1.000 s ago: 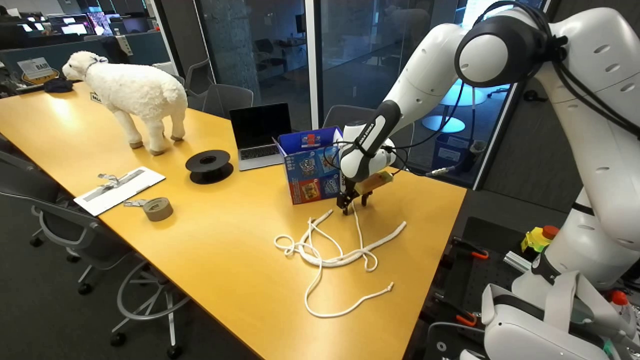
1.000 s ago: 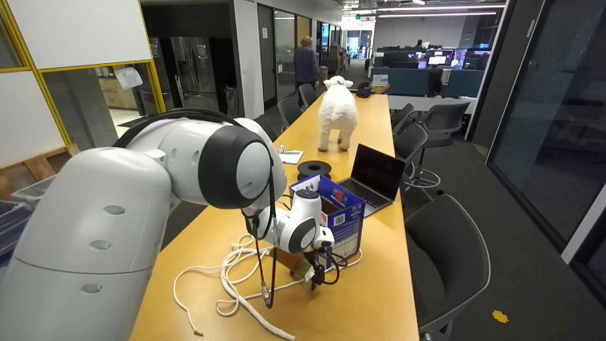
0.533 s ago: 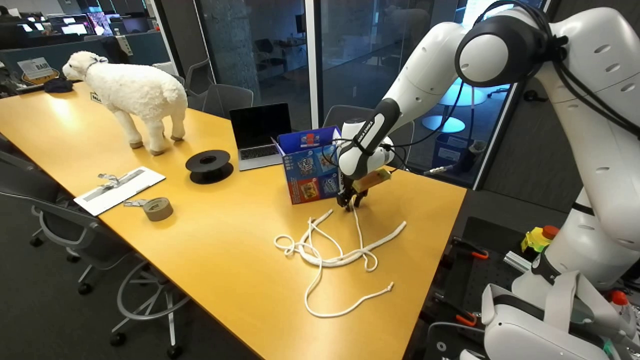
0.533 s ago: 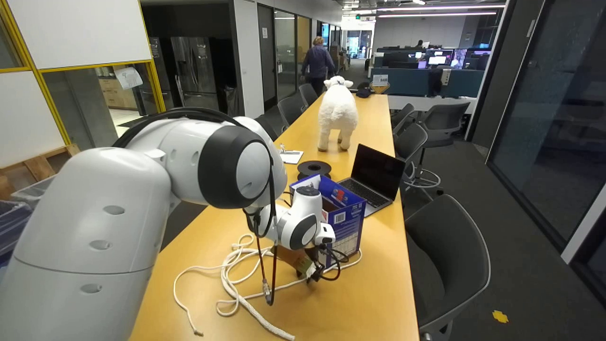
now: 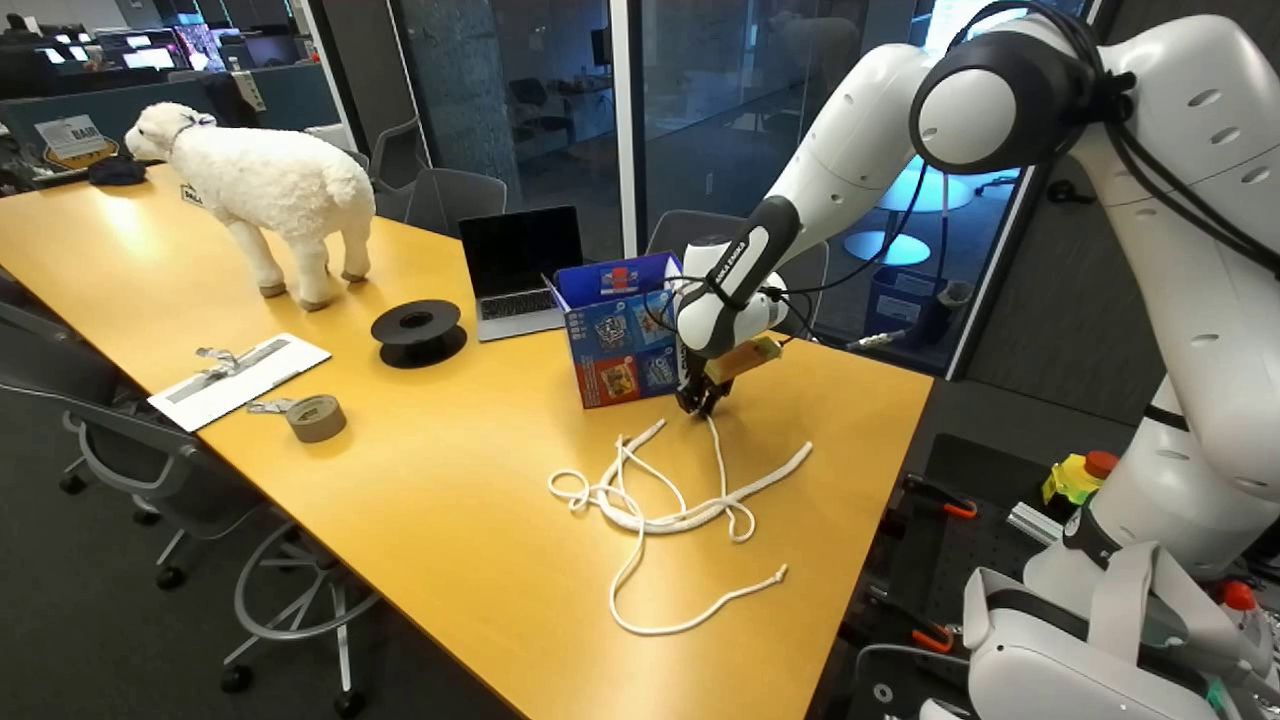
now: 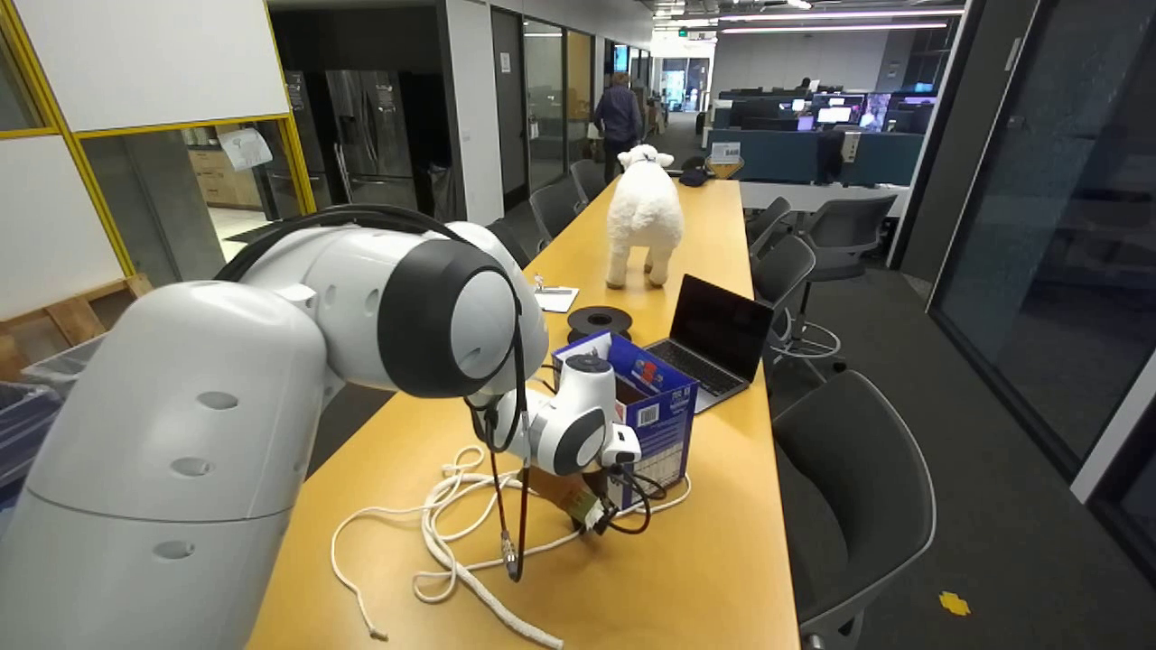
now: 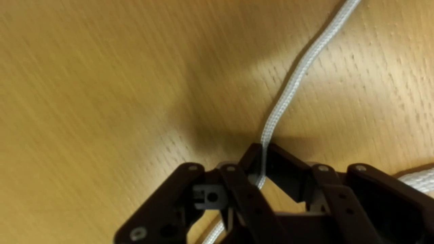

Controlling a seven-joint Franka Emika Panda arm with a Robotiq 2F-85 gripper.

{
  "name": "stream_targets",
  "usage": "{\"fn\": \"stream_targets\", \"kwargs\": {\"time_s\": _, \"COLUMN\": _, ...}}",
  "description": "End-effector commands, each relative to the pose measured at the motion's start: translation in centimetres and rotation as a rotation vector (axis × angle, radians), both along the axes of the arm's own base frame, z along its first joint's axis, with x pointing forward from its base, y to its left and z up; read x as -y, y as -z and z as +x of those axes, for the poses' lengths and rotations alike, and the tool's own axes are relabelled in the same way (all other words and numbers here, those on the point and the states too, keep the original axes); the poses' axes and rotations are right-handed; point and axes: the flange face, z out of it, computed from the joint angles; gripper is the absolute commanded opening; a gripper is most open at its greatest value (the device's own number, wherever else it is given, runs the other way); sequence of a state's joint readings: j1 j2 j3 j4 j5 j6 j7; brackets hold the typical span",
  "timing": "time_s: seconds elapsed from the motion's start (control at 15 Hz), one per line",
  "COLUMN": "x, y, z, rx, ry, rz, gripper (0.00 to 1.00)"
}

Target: Put one rope in the box, the move the box to the right, the put the remaining ropes in the box

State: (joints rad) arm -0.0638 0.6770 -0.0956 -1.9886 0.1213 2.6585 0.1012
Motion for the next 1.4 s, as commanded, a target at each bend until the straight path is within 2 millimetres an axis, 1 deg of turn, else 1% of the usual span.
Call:
{"fn": "stream_targets", "kwargs": {"time_s": 0.0, "x": 2.0, "y": -1.1, "z": 0.4, "rx": 0.005, "ry": 0.014, "rz": -0.02, "gripper": 0.06}}
{"fn": "stream_targets", "kwargs": {"time_s": 0.2, "x": 5.7, "y": -4.9, "z": 0.5, "rx": 0.039, "ry": 0.009, "rz": 0.017, "gripper": 0.06}}
{"fn": "stream_targets", "kwargs": {"time_s": 0.27, "x": 7.5, "y": -7.0, "z": 0.5, "rx": 0.058, "ry": 0.007, "rz": 0.032, "gripper": 0.06}}
{"fn": "stream_targets", "kwargs": {"time_s": 0.33, "x": 9.0, "y": -8.6, "z": 0.5, "rx": 0.074, "ry": 0.015, "rz": 0.03, "gripper": 0.06}}
{"fn": "stream_targets", "kwargs": {"time_s": 0.53, "x": 13.5, "y": -14.9, "z": 0.5, "rx": 0.132, "ry": 0.046, "rz": 0.023, "gripper": 0.06}}
{"fn": "stream_targets", "kwargs": {"time_s": 0.73, "x": 16.6, "y": -21.6, "z": 1.0, "rx": 0.222, "ry": 0.105, "rz": -0.002, "gripper": 0.06}}
{"fn": "stream_targets", "kwargs": {"time_s": 0.87, "x": 17.7, "y": -25.5, "z": 1.6, "rx": 0.289, "ry": 0.143, "rz": -0.021, "gripper": 0.06}}
{"fn": "stream_targets", "kwargs": {"time_s": 1.0, "x": 18.2, "y": -29.3, "z": 2.6, "rx": 0.353, "ry": 0.182, "rz": -0.045, "gripper": 0.06}}
{"fn": "stream_targets", "kwargs": {"time_s": 1.07, "x": 18.1, "y": -31.8, "z": 3.3, "rx": 0.387, "ry": 0.204, "rz": -0.059, "gripper": 0.06}}
{"fn": "stream_targets", "kwargs": {"time_s": 1.13, "x": 18.0, "y": -33.6, "z": 3.9, "rx": 0.419, "ry": 0.223, "rz": -0.073, "gripper": 0.06}}
{"fn": "stream_targets", "kwargs": {"time_s": 1.33, "x": 16.7, "y": -39.3, "z": 6.2, "rx": 0.513, "ry": 0.273, "rz": -0.128, "gripper": 0.06}}
